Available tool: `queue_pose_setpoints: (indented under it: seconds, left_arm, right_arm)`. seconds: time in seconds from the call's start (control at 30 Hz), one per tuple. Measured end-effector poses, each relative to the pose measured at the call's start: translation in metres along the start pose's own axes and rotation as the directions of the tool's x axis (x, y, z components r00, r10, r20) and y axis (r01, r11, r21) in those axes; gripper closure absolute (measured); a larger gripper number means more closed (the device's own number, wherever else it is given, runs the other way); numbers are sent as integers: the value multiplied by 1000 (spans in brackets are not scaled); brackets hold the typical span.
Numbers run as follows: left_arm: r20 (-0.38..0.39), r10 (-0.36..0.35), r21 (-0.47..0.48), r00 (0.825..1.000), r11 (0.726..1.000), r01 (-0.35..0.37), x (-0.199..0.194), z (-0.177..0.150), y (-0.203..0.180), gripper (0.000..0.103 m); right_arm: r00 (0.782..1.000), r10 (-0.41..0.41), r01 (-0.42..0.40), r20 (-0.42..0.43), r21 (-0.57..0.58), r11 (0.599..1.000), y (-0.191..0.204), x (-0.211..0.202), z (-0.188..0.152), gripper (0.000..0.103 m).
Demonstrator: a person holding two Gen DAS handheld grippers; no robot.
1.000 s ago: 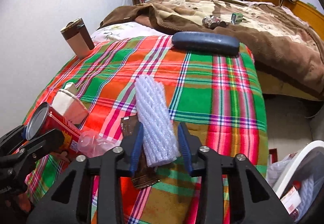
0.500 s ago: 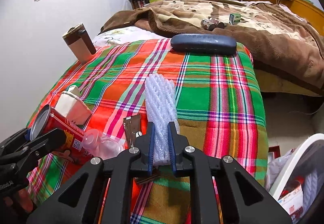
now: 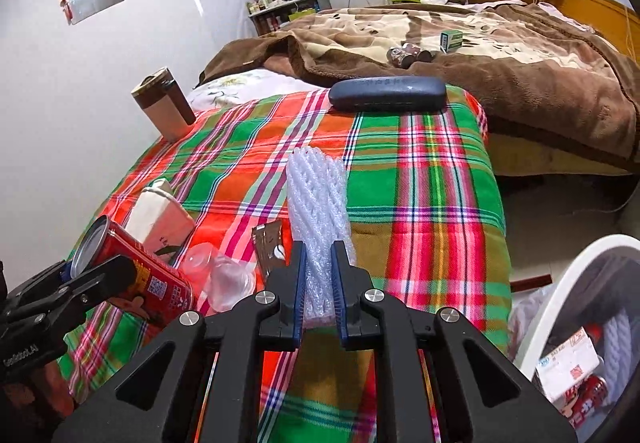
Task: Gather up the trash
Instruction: 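Carry the foam sleeve with the right tool while the left tool carries the tin can to the bin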
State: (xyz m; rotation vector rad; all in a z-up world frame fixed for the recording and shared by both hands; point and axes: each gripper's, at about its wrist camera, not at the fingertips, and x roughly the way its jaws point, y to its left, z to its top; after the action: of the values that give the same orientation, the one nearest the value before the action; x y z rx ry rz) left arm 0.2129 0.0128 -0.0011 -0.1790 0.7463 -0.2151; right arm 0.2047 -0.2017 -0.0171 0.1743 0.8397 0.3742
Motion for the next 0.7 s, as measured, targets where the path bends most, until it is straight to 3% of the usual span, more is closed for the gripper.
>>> queue_pose_setpoints:
  seconds: [0.7]
  left_arm:
    - [72,-24,43,997,999,21,-63,-1,-26,47]
  right_arm:
    - [995,-12,6,94,62,998,-17,-63,-16,90]
